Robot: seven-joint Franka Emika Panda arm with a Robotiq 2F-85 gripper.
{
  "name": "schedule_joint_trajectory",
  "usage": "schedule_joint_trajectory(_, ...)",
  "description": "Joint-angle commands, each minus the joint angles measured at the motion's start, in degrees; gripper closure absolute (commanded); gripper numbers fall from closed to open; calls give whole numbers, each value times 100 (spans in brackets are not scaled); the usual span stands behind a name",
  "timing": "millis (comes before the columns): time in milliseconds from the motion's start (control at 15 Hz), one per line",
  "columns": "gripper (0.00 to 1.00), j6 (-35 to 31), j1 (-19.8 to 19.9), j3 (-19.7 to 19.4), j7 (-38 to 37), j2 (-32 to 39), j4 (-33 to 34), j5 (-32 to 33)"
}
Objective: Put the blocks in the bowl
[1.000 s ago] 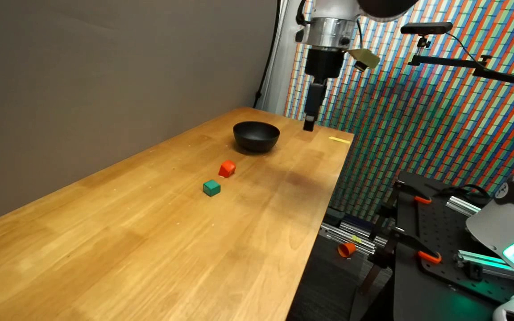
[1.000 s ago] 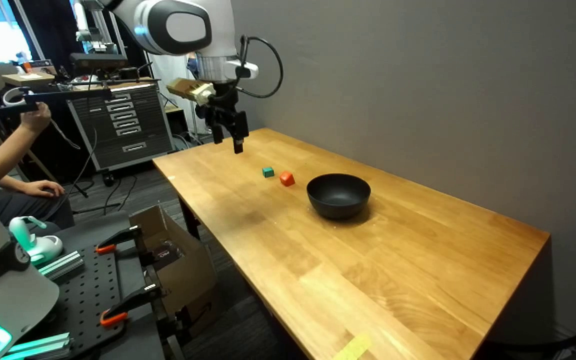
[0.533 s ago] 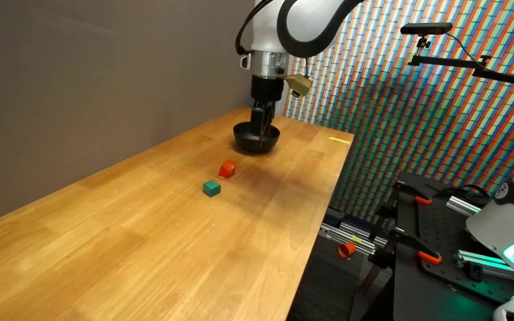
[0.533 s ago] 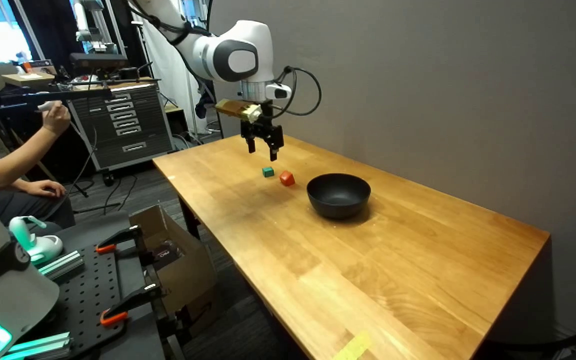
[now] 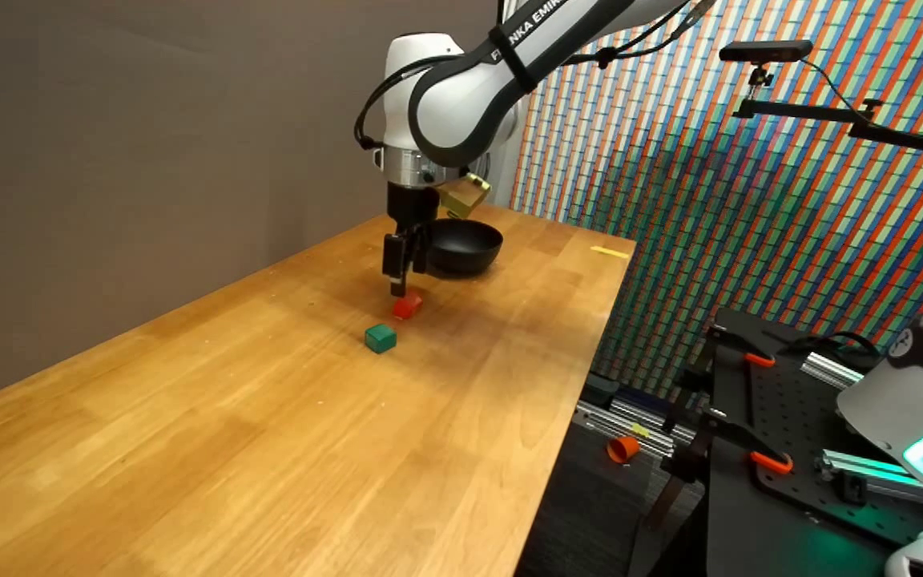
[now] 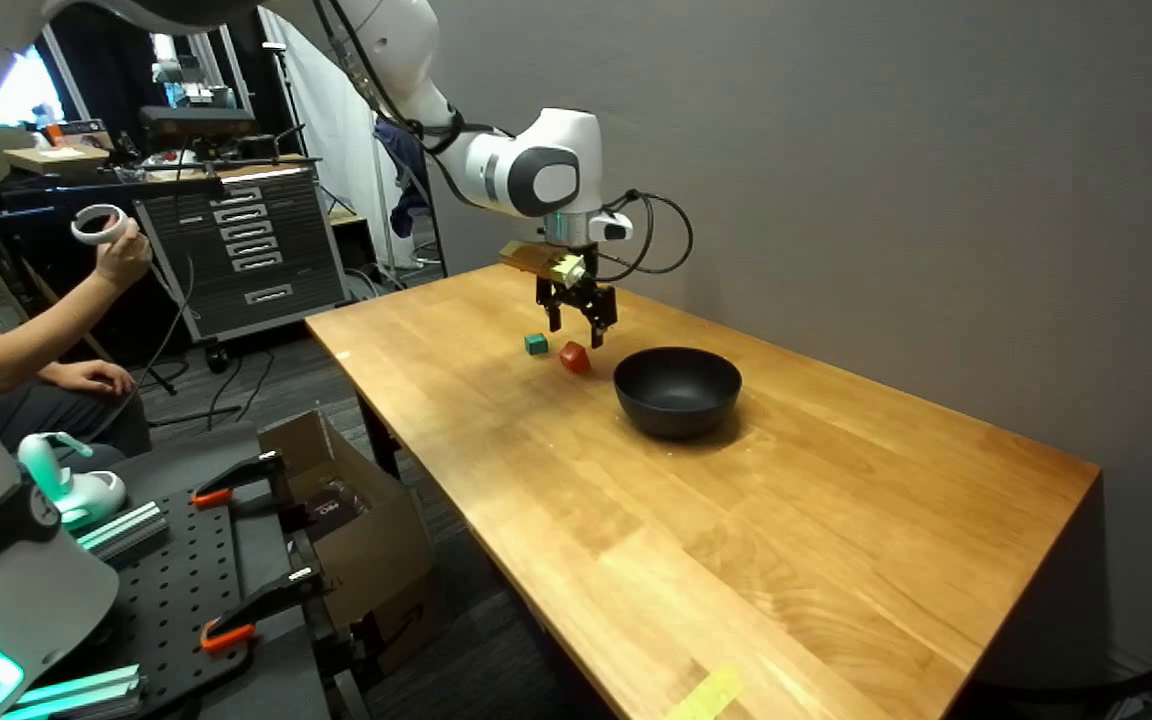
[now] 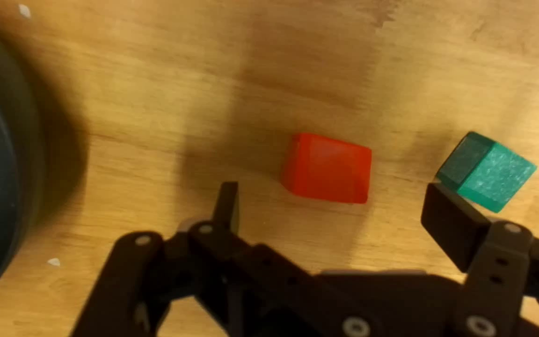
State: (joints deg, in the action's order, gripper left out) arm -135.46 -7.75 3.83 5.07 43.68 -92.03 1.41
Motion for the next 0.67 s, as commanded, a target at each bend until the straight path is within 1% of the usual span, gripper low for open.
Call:
schedule_joint_trajectory(0,0,423,33,7,-106,665,1000,8)
schedule_joint_trajectory(133,0,645,38,-16,-174,812,1203,-2)
schedule_joint_trajectory(200,0,876,68,3,-150,839,1265,-25)
schedule_joint_trajectory(400,0,1219,63,-36,-262,809,1287,-14)
schedule_joint_trajectory(467,25,1264,69,-40,-303,780,1260,-23)
schedule_joint_trajectory(533,26,1293,74,-38,-310,776,1269,-19)
schedule_joint_trajectory(600,32,1238,79,-27,-318,750,1237,-26)
